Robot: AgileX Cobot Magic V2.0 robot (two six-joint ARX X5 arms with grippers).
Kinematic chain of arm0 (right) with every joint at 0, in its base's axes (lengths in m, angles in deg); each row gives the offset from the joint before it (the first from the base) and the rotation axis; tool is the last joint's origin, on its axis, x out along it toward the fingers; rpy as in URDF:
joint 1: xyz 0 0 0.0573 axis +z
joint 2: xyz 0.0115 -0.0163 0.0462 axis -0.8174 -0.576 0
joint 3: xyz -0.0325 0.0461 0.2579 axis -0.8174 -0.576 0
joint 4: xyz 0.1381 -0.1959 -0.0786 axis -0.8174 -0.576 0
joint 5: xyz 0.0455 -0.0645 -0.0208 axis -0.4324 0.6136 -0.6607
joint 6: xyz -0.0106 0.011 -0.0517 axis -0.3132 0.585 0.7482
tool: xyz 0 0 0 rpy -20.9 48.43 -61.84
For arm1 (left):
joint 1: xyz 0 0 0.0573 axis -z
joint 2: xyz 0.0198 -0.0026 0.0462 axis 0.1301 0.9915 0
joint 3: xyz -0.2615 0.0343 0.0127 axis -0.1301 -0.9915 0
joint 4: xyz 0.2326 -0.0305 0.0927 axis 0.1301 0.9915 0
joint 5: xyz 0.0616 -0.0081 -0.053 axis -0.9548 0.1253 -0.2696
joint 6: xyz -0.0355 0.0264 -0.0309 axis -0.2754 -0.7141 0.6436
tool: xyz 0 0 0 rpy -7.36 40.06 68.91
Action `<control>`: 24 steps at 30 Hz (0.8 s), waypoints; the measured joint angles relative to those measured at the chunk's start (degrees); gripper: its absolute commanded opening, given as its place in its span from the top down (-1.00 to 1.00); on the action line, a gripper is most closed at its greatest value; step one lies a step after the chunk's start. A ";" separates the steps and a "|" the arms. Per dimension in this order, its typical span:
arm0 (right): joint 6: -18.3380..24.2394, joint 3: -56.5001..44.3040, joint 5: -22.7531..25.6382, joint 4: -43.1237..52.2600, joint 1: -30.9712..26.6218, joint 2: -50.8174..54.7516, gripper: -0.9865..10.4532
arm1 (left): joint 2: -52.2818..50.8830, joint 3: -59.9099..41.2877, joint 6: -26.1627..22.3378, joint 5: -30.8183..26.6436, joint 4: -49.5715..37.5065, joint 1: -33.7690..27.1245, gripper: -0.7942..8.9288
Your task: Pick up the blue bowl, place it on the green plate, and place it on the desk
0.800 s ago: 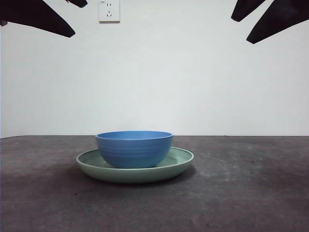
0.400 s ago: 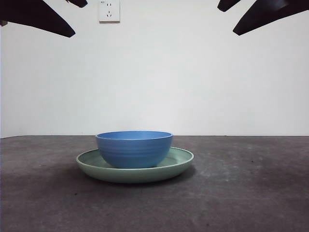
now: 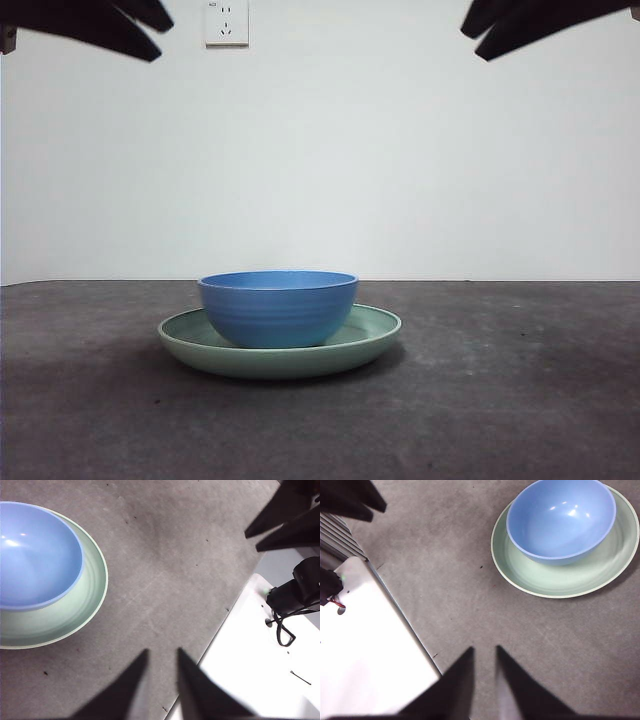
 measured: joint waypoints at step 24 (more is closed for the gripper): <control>-0.02 0.00 0.09 0.92 0.00 0.00 0.81 | 0.00 0.00 0.00 0.00 -0.02 0.00 0.82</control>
